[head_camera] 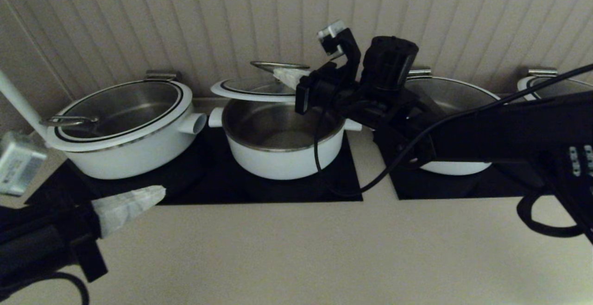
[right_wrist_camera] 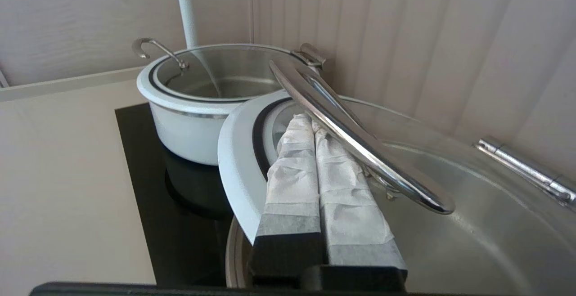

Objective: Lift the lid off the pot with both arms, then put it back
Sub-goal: Hold the pot lid with the left arm

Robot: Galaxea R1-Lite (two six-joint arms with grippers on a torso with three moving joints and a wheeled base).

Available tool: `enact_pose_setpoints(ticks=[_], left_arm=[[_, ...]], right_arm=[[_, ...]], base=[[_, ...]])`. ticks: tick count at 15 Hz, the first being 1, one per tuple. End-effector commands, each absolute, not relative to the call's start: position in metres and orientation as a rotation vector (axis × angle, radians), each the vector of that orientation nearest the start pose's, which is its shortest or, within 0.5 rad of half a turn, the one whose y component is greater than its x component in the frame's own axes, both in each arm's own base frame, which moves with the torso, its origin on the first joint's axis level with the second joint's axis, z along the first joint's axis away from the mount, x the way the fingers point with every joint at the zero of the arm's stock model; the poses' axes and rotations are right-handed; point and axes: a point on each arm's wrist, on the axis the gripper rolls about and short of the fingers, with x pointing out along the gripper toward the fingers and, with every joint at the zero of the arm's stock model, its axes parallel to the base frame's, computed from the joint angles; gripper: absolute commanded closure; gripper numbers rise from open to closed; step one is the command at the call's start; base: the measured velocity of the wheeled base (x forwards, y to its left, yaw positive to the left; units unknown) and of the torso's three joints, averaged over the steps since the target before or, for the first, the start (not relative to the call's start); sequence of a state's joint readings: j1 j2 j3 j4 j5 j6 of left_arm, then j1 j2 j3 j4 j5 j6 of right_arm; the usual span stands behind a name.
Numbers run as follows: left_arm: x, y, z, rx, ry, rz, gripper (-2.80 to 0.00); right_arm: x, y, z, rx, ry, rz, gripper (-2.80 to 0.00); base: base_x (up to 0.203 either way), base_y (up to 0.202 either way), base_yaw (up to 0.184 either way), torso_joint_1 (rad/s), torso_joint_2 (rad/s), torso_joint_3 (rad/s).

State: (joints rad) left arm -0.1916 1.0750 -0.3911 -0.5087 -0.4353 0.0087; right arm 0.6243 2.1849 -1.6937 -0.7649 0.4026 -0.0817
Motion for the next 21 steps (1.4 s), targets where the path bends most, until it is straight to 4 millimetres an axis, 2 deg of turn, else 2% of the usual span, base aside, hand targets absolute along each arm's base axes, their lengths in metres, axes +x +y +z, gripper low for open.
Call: enact_pose_setpoints(ticks=[1,4,8,14,16,21], left_arm=[[0.181,-0.049,0.171,-0.023,0.261,-0.646,0.00],[0.211,-0.058,0.159,-0.022,0.237,-0.652,0.00],[0.241,-0.064,0.151,-0.034,0.182,-0.610,0.00],[0.278,-0.071,0.175,-0.052,0.067,-0.544,0.00],[0.288,-0.078,0.179,-0.053,0.047,-0.529,0.00],[0.296,-0.094,0.172,-0.050,0.063,-0.526,0.00]], right_arm=[[0.368,0.276,0.257,-0.043,-0.332,1.013,0.00],[0.367,0.277,0.258,-0.043,-0.336,1.014,0.00],[0.361,0.282,0.260,-0.040,-0.341,1.032,0.00],[0.354,0.284,0.265,-0.036,-0.354,1.044,0.00],[0.353,0.284,0.267,-0.035,-0.355,1.046,0.00],[0.350,0.281,0.274,-0.033,-0.374,1.042,0.00]], base=[[0.000,0.000,0.000,0.000,0.00,0.000],[0.000,0.000,0.000,0.000,0.00,0.000],[0.000,0.000,0.000,0.000,0.00,0.000],[0.000,0.000,0.000,0.000,0.00,0.000],[0.000,0.000,0.000,0.000,0.00,0.000],[0.000,0.000,0.000,0.000,0.00,0.000]])
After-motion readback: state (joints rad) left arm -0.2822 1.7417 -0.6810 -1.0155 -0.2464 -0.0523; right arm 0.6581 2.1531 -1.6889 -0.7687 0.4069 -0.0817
